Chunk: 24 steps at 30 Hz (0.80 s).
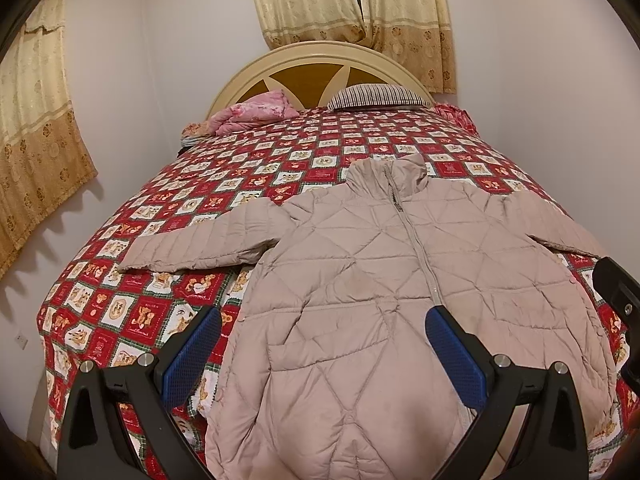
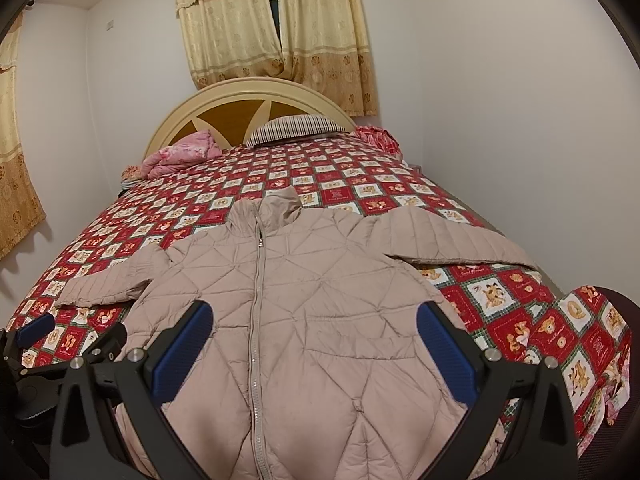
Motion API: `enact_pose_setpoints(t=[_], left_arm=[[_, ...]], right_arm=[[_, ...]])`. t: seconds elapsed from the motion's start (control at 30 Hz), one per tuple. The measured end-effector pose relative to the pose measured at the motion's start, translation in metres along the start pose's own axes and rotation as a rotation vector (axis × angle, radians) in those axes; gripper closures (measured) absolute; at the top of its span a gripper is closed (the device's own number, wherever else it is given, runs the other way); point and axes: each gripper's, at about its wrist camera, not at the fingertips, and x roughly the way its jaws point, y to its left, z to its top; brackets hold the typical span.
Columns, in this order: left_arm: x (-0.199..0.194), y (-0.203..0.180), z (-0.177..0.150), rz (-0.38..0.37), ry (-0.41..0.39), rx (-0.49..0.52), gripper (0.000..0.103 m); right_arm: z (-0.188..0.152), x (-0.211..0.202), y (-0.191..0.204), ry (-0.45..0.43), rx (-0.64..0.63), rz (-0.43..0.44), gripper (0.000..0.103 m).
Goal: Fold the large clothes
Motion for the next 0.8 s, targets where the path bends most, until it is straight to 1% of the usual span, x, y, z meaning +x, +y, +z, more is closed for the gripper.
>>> enact_pose_setpoints(t=[0.8], left_arm=[[0.0055,-0.0019,-0.0023,-0.008,0.015,0.002,0.001]], right_arm=[[-0.0064,-0.0038,0.005,0.006,0.01,-0.006,0.0]])
